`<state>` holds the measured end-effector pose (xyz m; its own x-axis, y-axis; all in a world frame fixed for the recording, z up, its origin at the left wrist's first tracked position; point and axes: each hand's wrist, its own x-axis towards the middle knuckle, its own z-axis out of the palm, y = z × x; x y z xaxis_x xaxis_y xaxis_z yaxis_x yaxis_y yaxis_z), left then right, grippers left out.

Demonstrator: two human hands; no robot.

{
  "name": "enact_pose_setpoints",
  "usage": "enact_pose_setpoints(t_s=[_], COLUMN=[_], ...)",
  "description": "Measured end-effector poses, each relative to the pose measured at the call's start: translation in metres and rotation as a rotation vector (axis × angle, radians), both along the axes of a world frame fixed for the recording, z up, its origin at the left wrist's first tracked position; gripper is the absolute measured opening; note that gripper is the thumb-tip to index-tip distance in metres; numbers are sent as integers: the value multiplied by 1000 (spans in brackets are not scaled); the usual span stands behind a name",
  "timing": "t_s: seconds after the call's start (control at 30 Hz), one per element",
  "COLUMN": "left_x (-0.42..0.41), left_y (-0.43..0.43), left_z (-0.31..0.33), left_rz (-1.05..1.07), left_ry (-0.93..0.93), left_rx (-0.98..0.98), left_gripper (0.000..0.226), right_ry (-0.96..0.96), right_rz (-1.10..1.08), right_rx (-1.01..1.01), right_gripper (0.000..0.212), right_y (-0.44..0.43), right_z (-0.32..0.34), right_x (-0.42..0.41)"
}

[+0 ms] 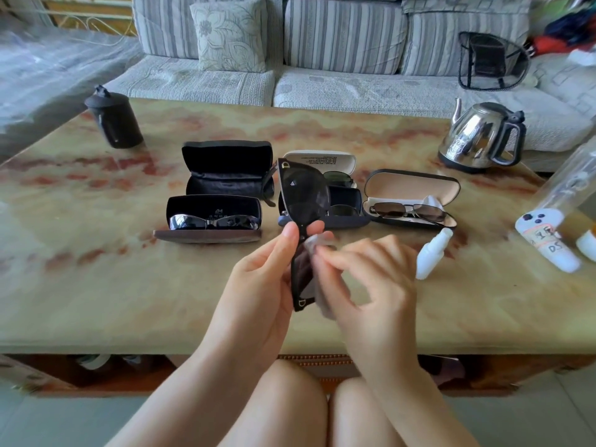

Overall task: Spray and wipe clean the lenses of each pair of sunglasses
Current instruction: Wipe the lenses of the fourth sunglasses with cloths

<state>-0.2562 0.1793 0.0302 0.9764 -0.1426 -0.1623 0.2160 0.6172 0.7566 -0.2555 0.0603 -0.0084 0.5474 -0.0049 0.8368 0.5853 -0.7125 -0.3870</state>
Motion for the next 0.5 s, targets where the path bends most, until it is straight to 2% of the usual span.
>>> enact_pose_setpoints(t_s=[0.1,0.27,0.4,0.5], left_x=[1,1,0,-1], left_y=[0,-3,-3,-4], left_z=[0,-1,-3,0], left_rz=[-28,-11,-20,-32], left_ry=[1,-7,-5,-32], left_rx=[28,7,34,29], left_gripper=[40,38,37,33], right_ry=[-22,-4,-18,16], right_rz=[20,-25,-35,-72], right_rx=[-49,48,-28,82], right_gripper=[15,18,15,17], right_y=[9,-2,9,3], right_z=[2,3,4,6], right_x=[-1,5,1,6])
